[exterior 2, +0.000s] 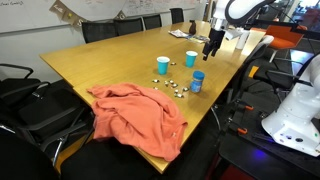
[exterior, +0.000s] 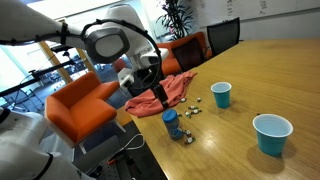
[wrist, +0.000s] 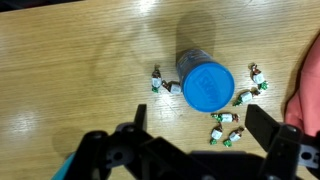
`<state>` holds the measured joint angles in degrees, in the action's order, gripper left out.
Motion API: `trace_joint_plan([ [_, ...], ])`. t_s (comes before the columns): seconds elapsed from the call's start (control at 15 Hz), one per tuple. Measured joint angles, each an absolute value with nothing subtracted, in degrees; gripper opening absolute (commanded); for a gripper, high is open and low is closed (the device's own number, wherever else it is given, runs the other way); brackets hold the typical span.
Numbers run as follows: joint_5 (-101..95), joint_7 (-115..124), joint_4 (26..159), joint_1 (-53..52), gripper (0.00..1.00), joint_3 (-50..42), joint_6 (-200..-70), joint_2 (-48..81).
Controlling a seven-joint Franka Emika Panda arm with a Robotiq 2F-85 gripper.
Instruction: Remove the lid from the jar
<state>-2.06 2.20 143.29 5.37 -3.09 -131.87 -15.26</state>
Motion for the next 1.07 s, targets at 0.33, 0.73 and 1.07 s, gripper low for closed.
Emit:
trace_joint_plan([
  [0.33, -2.68, 2.45, 143.29, 5.26, 1.0, -2.58, -134.03, -11.27],
  [0.73, -5.07, 2.51, 143.61, 4.42, 1.0, -2.06, -137.81, -8.01],
  [1.07, -5.42, 2.51, 144.09, 3.41, 1.0, -2.01, -139.56, -6.5],
])
